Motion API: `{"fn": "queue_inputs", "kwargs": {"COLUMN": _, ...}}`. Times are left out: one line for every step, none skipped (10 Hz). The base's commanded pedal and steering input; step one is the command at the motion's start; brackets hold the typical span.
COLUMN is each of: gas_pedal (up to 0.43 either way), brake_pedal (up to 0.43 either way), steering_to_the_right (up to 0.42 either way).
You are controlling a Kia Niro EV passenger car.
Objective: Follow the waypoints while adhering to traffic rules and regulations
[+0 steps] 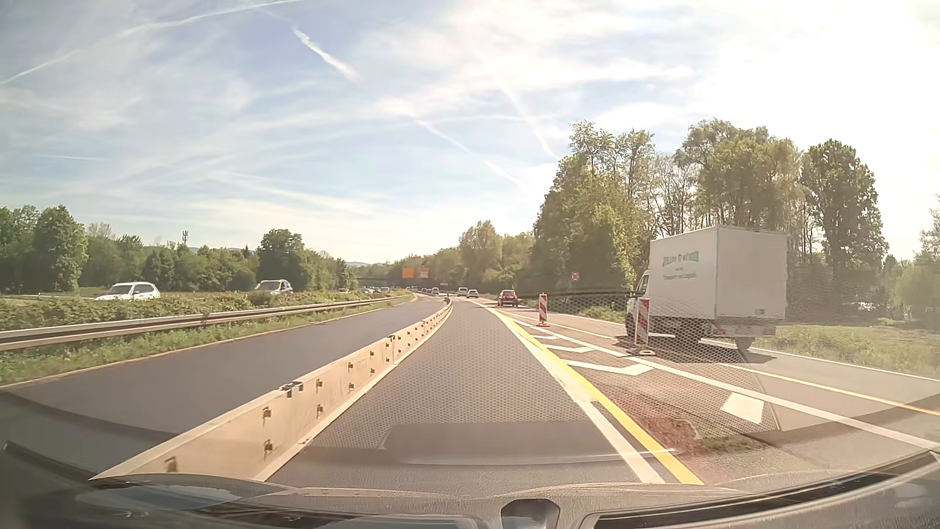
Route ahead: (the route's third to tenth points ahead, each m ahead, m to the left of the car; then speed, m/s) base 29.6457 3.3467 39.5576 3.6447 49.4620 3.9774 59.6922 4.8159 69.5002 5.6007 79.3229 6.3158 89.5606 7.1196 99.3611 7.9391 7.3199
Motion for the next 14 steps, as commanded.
{"fn": "queue_inputs", "kwargs": {"gas_pedal": 0.039, "brake_pedal": 0.000, "steering_to_the_right": -0.001}}
{"fn": "queue_inputs", "kwargs": {"gas_pedal": 0.039, "brake_pedal": 0.000, "steering_to_the_right": -0.001}}
{"fn": "queue_inputs", "kwargs": {"gas_pedal": 0.039, "brake_pedal": 0.000, "steering_to_the_right": -0.002}}
{"fn": "queue_inputs", "kwargs": {"gas_pedal": 0.039, "brake_pedal": 0.000, "steering_to_the_right": -0.001}}
{"fn": "queue_inputs", "kwargs": {"gas_pedal": 0.039, "brake_pedal": 0.000, "steering_to_the_right": -0.002}}
{"fn": "queue_inputs", "kwargs": {"gas_pedal": 0.039, "brake_pedal": 0.000, "steering_to_the_right": -0.002}}
{"fn": "queue_inputs", "kwargs": {"gas_pedal": 0.039, "brake_pedal": 0.000, "steering_to_the_right": -0.002}}
{"fn": "queue_inputs", "kwargs": {"gas_pedal": 0.039, "brake_pedal": 0.000, "steering_to_the_right": -0.002}}
{"fn": "queue_inputs", "kwargs": {"gas_pedal": 0.039, "brake_pedal": 0.000, "steering_to_the_right": -0.002}}
{"fn": "queue_inputs", "kwargs": {"gas_pedal": 0.039, "brake_pedal": 0.000, "steering_to_the_right": -0.003}}
{"fn": "queue_inputs", "kwargs": {"gas_pedal": 0.039, "brake_pedal": 0.000, "steering_to_the_right": -0.003}}
{"fn": "queue_inputs", "kwargs": {"gas_pedal": 0.039, "brake_pedal": 0.000, "steering_to_the_right": -0.004}}
{"fn": "queue_inputs", "kwargs": {"gas_pedal": 0.039, "brake_pedal": 0.000, "steering_to_the_right": -0.004}}
{"fn": "queue_inputs", "kwargs": {"gas_pedal": 0.039, "brake_pedal": 0.000, "steering_to_the_right": -0.004}}
